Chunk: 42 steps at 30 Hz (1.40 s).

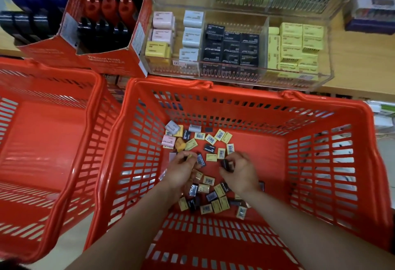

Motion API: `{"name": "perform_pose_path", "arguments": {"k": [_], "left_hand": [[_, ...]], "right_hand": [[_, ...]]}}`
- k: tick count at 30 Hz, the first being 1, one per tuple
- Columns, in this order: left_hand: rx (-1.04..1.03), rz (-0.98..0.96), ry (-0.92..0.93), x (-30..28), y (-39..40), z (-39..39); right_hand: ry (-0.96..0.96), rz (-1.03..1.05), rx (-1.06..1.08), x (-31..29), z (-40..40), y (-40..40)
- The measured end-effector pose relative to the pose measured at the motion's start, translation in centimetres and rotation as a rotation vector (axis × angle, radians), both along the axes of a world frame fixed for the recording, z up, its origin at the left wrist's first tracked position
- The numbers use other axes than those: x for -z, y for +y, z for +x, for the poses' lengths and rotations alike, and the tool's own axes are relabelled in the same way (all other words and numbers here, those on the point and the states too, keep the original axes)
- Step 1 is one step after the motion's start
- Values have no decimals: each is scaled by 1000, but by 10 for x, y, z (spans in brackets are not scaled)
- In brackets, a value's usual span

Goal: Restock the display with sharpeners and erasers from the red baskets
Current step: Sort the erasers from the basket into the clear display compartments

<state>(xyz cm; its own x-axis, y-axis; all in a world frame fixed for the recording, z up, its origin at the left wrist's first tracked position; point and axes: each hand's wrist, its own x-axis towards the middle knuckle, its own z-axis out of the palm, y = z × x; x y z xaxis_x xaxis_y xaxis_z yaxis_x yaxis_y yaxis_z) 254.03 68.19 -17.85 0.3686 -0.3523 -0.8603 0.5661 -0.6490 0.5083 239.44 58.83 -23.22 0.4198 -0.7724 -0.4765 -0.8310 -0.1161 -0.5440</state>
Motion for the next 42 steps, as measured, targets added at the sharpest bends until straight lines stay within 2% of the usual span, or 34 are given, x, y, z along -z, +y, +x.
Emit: {"name": "perform_pose_path", "arguments": {"k": [4,9,15,17,19,22,25,26,28,32,34,37,39,42], "left_hand": [[151,-24,34,-37,-17,-9],[380,-156,-27,-142,-34,-18],[478,-392,-250,-282,-50,-13],[457,-474,-299,-312,-53,-14],[416,-561,-341,-331,-52,-16],[348,-633,-462,-343,-53,-17],[269,-716,-515,-351,-64,-13],[249,-733,-535,-354,-66,-12],[225,-759,-547,-358,-68,-11],[251,-805,-604,-357,-75,-14],[279,-863,-606,-356,-81,-19],[320,-890,-636,-354,-84,-24],[349,-871,-624,-351,-85,-22],[286,-842,-460,-350,-83,-15]], "right_hand": [[-163,51,30,-54,-9,-13],[-394,-225,-128,-177,-16,-21],[-367,-496,-469,-330,-16,-47],[-379,-508,-500,-370,-19,-55],[-406,-407,-465,-400,-23,-61],[-515,-39,-264,-419,-31,-71],[-652,594,48,-420,-31,-82],[-713,726,143,-419,-31,-84],[-802,831,288,-418,-30,-88],[-916,943,412,-419,-31,-91],[-955,945,357,-420,-31,-92],[-992,842,276,-419,-26,-90],[-995,713,258,-415,-25,-87],[-879,282,130,-413,-27,-86]]}}
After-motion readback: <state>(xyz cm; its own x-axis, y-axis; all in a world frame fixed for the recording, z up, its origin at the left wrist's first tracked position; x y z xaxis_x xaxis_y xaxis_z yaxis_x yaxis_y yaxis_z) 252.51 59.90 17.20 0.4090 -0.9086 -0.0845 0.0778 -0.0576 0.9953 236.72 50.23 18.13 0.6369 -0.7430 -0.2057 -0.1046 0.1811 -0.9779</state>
